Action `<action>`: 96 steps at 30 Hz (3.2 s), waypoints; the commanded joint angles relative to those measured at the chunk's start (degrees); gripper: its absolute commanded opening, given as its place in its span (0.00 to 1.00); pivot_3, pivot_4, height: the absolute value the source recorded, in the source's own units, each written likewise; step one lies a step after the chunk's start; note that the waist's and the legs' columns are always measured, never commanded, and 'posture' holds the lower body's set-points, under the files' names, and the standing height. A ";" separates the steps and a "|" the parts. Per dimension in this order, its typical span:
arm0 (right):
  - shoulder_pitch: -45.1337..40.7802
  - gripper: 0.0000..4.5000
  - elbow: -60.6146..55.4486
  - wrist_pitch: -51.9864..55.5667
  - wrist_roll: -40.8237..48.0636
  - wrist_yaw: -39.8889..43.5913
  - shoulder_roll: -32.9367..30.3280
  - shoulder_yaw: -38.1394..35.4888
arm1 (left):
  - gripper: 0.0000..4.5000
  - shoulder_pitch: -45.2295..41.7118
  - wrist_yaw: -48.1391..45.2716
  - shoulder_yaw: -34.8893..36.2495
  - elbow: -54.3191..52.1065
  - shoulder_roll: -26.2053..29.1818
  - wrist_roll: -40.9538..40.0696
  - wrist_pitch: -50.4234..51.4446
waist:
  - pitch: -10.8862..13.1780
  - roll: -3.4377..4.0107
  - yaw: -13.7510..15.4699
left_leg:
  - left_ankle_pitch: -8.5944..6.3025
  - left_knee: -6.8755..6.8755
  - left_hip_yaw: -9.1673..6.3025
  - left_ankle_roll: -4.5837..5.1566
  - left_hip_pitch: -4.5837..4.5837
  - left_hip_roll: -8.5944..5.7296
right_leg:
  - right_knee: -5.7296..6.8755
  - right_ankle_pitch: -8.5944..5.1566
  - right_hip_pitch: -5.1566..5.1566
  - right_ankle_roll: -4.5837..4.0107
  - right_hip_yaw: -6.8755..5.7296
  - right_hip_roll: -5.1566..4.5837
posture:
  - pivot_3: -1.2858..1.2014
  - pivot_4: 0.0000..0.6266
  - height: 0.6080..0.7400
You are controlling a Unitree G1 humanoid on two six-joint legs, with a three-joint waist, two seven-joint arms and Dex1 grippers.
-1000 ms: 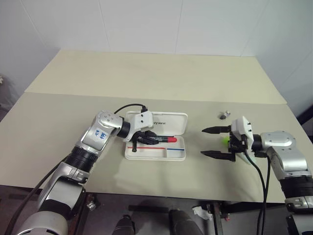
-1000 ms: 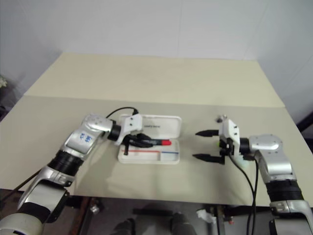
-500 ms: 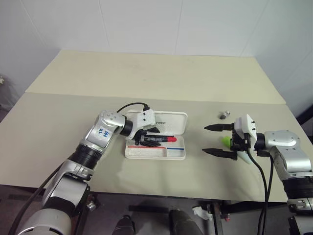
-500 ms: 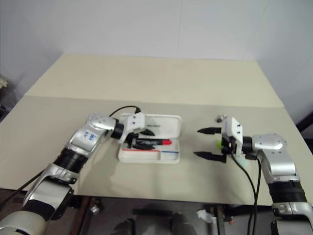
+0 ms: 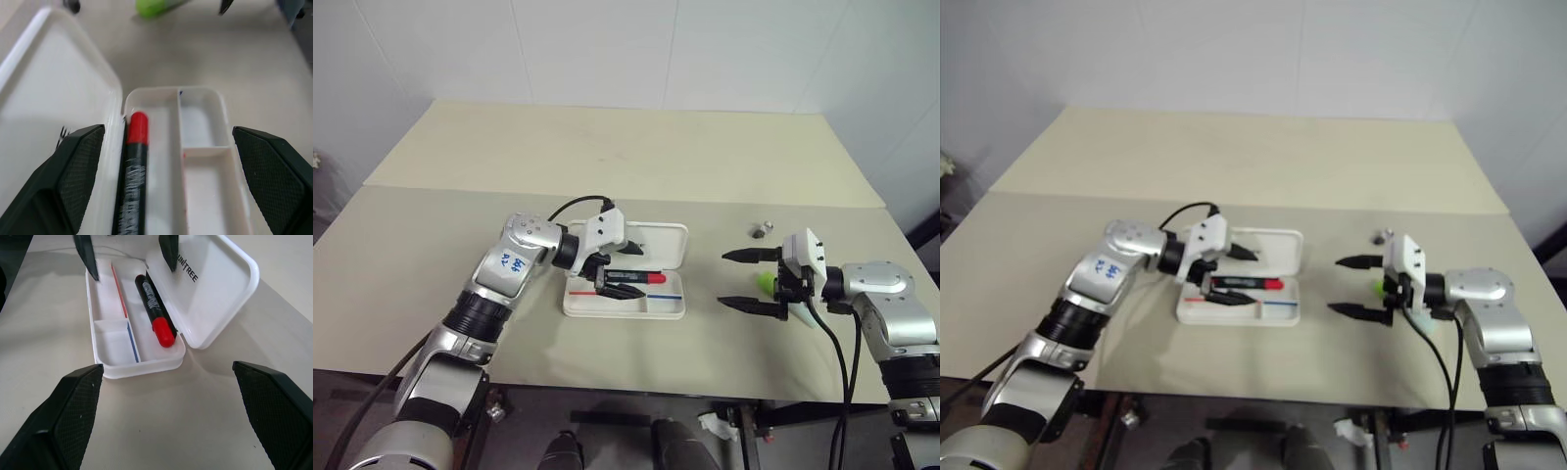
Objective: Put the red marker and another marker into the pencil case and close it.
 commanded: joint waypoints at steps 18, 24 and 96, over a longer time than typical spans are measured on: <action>0.22 1.00 13.52 -4.15 -9.76 -10.30 -8.52 -4.16 | 1.00 20.90 -8.81 26.20 -14.89 9.30 -29.13 -3.85 | 0.01 0.02 -0.16 | -0.03 0.35 0.11 0.08 0.02 0.00 | -0.08 -0.10 0.12 -0.33 0.11 -0.01 | 0.52 0.24 1.00; 2.54 1.00 11.90 -1.27 -11.61 -10.82 -9.16 -3.15 | 1.00 24.79 -12.37 30.34 -12.15 11.98 -31.27 -6.50 | 0.01 0.02 -0.14 | -0.03 0.34 0.15 0.08 0.03 0.00 | -0.08 -0.10 0.11 -0.37 0.14 -0.01 | 0.52 0.24 1.00; -17.46 0.25 -36.77 38.42 -8.04 -18.43 9.19 24.35 | 1.00 34.22 -23.10 34.83 6.93 23.16 -36.87 -20.05 | -0.17 -0.56 -2.12 | -0.99 -0.08 1.92 0.70 -0.25 0.26 | -0.49 0.02 -0.99 0.10 1.52 0.05 | 0.52 0.24 1.00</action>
